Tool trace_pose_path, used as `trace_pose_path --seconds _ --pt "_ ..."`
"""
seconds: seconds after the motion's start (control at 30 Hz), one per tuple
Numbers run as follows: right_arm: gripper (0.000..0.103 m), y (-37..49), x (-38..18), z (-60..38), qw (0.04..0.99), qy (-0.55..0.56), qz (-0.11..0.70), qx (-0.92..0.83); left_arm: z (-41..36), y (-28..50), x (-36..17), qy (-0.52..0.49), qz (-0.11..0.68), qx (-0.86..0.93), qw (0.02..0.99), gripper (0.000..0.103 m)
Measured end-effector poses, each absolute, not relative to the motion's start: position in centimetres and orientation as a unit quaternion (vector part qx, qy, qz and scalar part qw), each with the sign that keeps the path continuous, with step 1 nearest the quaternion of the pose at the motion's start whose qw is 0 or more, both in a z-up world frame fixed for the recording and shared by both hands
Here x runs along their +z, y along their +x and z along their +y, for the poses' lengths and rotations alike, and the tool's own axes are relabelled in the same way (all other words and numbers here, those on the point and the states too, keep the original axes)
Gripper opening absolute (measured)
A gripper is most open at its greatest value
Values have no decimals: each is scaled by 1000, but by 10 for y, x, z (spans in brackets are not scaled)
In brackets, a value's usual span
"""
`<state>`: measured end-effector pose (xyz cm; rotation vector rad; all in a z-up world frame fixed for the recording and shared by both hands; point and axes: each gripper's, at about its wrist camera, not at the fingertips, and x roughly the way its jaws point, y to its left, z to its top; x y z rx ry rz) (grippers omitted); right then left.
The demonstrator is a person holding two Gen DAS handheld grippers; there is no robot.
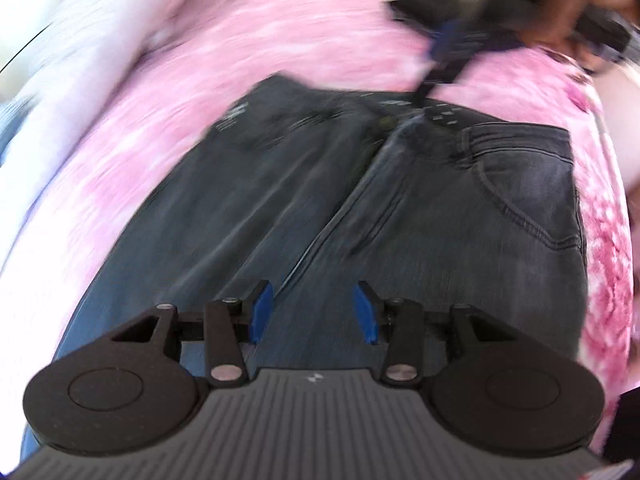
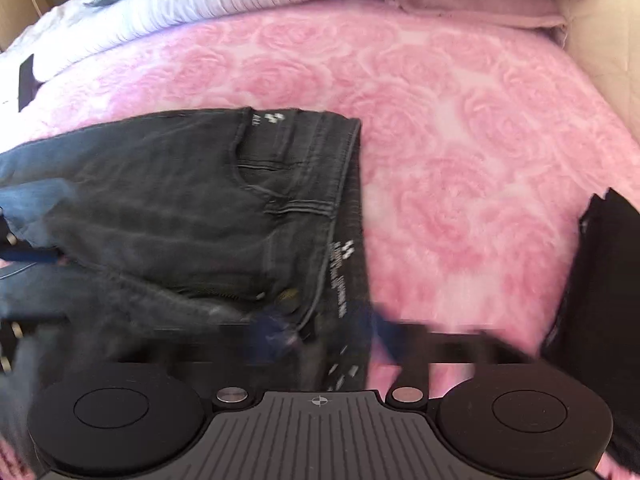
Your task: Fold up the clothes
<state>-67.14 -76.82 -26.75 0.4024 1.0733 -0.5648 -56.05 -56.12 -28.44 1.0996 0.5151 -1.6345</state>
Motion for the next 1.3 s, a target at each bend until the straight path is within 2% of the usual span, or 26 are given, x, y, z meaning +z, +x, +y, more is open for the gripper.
trace_pose_path --seconds 0.1,0.43,0.67,0.8,1.03,1.1,1.3 --pt "88 -670 -251 -737 807 179 508 -241 -520 -540 -261 454 241 -637 574 42" --pt "87 -634 -204 -623 807 176 538 -166 -369 -489 -191 418 321 -476 704 63" --pt "88 -646 -154 -554 829 134 519 -160 -264 -469 -150 289 372 -372 800 63" --pt "88 -658 -124 -517 843 114 502 -156 -217 -474 -123 265 370 -356 816 63" --pt "88 -675 -84 -477 853 83 491 -153 -171 -499 -94 254 384 -321 828 64" --pt "88 -679 -79 -475 851 74 497 -151 -162 -508 -88 230 383 -310 839 68" --pt "88 -707 -69 -483 853 64 498 -142 -169 -540 -78 223 386 -290 847 70"
